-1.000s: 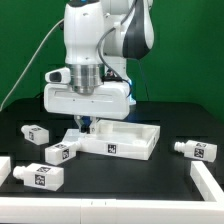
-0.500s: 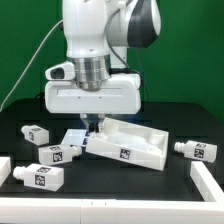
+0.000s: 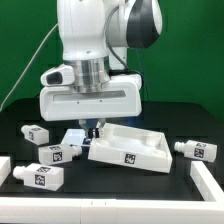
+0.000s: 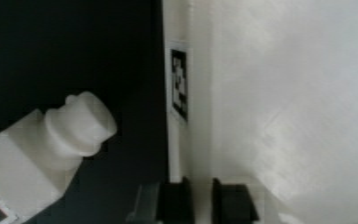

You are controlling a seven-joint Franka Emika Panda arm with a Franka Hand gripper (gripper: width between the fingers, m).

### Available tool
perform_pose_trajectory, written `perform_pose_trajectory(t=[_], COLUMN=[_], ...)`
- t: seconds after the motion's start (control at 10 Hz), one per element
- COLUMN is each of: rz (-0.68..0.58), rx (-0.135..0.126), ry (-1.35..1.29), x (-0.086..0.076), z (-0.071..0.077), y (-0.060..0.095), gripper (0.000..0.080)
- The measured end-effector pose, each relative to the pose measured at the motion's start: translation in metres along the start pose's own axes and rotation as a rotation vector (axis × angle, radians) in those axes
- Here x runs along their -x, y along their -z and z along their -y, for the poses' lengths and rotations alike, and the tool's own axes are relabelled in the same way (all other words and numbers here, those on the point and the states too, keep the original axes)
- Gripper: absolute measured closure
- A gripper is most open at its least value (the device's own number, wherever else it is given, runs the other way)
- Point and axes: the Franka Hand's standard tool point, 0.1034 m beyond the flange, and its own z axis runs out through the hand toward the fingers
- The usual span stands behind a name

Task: Assemble one leg

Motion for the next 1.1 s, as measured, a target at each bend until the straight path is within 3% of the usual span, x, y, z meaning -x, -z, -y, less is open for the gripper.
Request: perform_pose_trajectory(t=[0.2, 0.3, 0.5, 0.6, 0.7, 1.1], rz=[0.002, 0.000, -0.008, -0.034, -0.055, -0.056], rx=[0.002, 0.002, -0.007, -0.011, -0.013, -0.013], ry=[-0.003, -0.013, -0.070, -0.096, -0.092, -0.083], x=[-0.004, -0.017, -0.060, -0.085, -0.093, -0.092], z=[0.001, 0.004, 0.019, 0.030, 0.033, 0.033], y=[-0.002, -0.006, -0.011, -0.007, 0.002, 0.003], gripper=[0.0750, 0.0750, 0.0750, 0.0750, 0.0751, 0.0779])
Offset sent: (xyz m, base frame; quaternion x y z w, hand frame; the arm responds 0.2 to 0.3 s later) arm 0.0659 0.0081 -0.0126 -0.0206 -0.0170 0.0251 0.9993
